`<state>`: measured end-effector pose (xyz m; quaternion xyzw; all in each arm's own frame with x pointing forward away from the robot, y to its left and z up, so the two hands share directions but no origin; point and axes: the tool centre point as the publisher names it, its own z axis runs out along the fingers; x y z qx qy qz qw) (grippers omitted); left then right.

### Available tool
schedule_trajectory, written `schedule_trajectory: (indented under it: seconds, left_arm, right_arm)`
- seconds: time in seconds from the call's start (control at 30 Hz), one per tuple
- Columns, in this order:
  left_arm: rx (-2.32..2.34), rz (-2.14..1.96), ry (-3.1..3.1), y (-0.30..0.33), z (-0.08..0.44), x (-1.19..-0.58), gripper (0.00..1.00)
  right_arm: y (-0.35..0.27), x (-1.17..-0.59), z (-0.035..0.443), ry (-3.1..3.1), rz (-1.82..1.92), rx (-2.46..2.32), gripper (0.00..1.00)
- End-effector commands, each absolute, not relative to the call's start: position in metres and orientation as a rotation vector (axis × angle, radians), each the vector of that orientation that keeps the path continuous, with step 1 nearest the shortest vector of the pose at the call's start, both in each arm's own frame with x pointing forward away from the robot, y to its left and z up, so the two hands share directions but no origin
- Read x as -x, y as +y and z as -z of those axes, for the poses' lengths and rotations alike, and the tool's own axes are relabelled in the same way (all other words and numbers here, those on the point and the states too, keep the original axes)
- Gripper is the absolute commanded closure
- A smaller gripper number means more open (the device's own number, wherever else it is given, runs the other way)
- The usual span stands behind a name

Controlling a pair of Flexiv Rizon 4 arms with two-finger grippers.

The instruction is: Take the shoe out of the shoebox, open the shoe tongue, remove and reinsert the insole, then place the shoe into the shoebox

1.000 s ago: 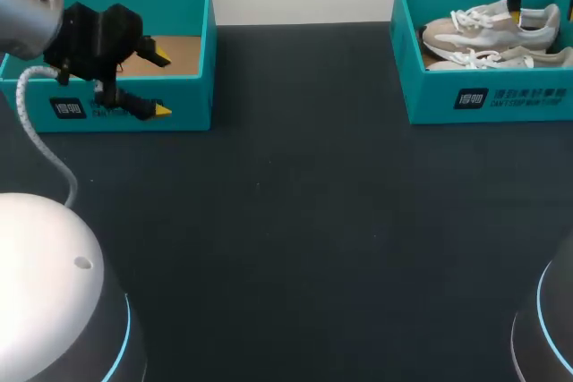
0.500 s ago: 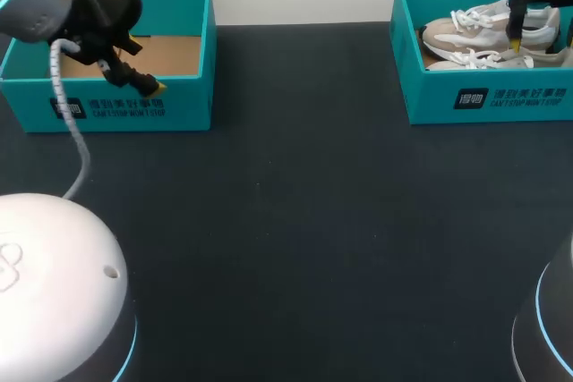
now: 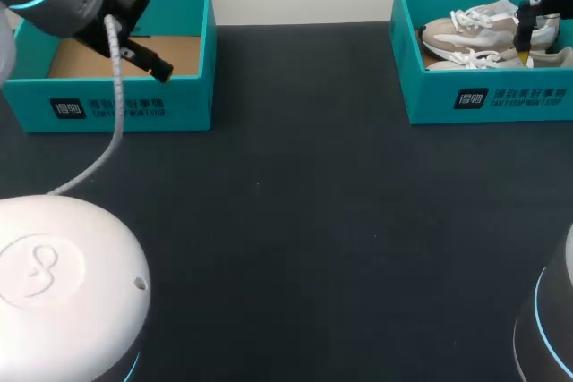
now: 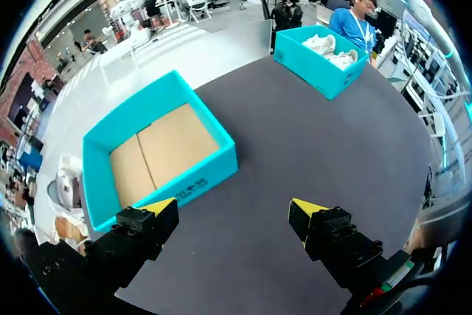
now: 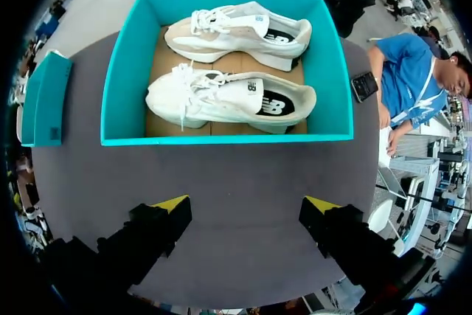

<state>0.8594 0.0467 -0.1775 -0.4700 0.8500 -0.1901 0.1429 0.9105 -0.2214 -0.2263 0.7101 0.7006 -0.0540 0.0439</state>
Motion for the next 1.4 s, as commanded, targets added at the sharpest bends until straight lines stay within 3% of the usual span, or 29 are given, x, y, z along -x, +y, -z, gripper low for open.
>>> schedule_trajectory:
  seconds: [0.03,0.53,1.4]
  left_arm:
    - [2.31,0.257,2.242,0.049,0.17,-0.871,0.0]
    - [2.706,0.23,2.078,0.074,0.168,-0.884,0.0]
    - [2.285,0.035,2.284,0.087,0.169,-0.895,0.0]
  right_arm:
    - [-0.227,-0.9,0.225,2.132,0.094,-2.142,0.0]
    - [-0.238,-0.893,0.218,2.229,0.097,-2.093,0.0]
    - [-0.24,-0.897,0.215,2.277,0.104,-2.088,0.0]
